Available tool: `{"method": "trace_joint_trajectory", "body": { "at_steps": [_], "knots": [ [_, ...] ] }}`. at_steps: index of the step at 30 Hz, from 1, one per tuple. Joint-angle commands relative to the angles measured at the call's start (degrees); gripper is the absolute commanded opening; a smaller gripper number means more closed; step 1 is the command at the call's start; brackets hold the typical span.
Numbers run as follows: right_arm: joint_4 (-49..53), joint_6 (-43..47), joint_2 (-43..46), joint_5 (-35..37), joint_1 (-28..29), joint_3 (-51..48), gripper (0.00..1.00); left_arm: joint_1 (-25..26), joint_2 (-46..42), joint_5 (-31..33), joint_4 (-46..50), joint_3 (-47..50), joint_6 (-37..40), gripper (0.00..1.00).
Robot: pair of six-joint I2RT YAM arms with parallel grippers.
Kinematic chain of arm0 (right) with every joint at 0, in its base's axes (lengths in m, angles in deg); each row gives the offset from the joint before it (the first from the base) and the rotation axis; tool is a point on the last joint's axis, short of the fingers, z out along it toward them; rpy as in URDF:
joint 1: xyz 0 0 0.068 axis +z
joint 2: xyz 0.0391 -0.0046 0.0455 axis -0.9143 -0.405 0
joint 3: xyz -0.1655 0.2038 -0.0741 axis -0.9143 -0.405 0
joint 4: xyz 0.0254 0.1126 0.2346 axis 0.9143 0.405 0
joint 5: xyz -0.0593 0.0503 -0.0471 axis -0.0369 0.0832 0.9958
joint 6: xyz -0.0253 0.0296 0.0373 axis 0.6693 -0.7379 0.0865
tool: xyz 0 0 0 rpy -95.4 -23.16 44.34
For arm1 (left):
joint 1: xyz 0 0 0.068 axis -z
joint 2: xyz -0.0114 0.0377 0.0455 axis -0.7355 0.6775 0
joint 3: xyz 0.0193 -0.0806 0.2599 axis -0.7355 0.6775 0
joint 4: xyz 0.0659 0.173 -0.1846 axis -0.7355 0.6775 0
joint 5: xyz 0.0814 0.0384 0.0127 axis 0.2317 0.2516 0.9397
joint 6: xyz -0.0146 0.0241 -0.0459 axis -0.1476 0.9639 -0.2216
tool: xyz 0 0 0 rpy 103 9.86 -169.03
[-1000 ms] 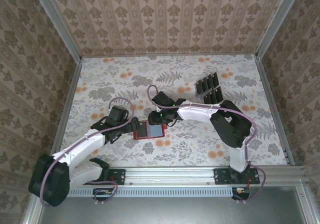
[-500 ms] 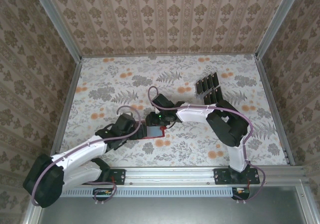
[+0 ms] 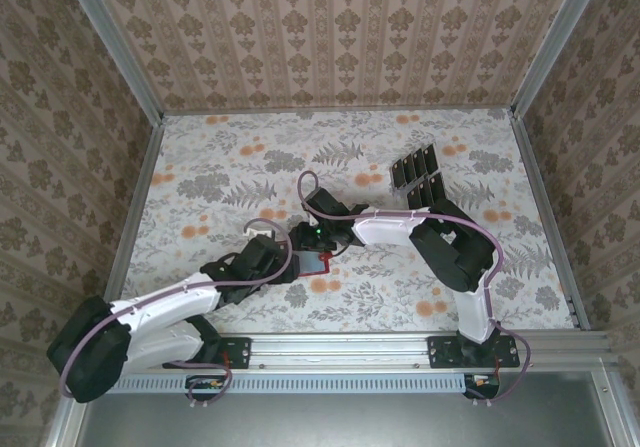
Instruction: Put the credit cards into the card holder
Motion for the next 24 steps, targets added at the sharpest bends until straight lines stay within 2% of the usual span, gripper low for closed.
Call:
{"method": "trace_joint_trajectory", "body": {
  "at_steps": [1,14,24],
  "knots": [
    [0.53,-0.95,-1.67,-1.28,0.4,-1.07,0.47,0.62,1.83,2.1,-1.87,-2.49,0.54,1.0],
    [0.6,-0.78,-0.9,-1.59,0.24,-0.81,0.47,1.4,8.65,3.42,-3.78,-4.07,1.57,1.0],
    [-0.47,-1.52,3.87,0.13,-0.51,-2.64,0.47,2.07,10.16,5.31,-4.57,-0.91,-0.99,1.0]
  ]
}}
